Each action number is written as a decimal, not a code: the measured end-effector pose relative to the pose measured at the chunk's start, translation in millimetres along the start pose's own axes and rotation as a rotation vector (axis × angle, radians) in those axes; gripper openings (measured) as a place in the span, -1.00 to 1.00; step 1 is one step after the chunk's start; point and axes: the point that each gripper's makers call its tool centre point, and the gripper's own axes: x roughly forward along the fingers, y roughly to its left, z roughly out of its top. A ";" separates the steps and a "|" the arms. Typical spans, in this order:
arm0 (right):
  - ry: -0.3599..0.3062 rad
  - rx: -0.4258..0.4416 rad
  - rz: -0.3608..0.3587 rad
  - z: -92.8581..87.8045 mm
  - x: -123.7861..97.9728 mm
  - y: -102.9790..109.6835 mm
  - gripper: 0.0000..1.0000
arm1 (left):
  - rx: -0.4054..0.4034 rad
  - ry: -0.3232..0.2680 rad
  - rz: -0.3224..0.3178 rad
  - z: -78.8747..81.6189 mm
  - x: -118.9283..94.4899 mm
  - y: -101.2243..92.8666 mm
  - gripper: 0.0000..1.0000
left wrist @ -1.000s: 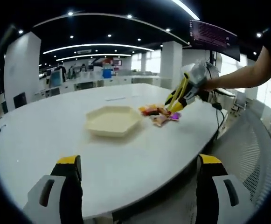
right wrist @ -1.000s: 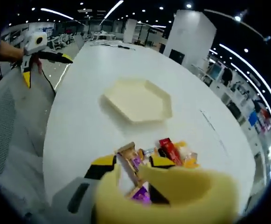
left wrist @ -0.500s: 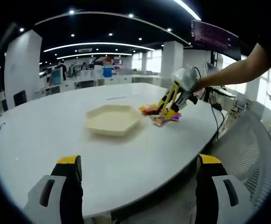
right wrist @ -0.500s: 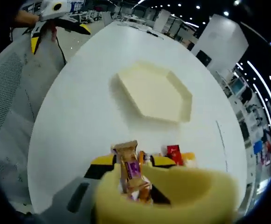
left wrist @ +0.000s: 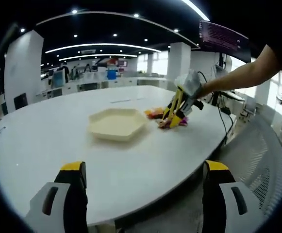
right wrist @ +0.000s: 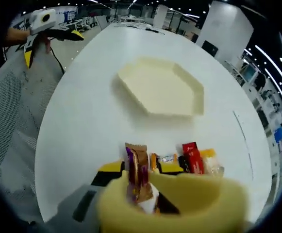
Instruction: Place the target food into the container with the food tongs after gripping and lifting it, then release it inside without dropping or visibly crushing the food.
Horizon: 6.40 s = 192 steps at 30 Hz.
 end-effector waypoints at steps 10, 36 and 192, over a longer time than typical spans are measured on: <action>-0.002 0.166 -0.053 -0.9 -1.5 -5.9 -0.58 | 0.008 -0.006 0.007 1.2 0.4 1.4 0.93; -0.059 0.340 -0.174 22.6 -51.5 -13.4 -0.57 | 0.023 -0.023 -0.028 2.1 -2.6 -5.0 0.93; 0.105 0.795 -0.422 -123.0 -75.7 -37.5 -0.43 | 0.031 -0.001 -0.023 -2.7 -1.9 -1.5 0.70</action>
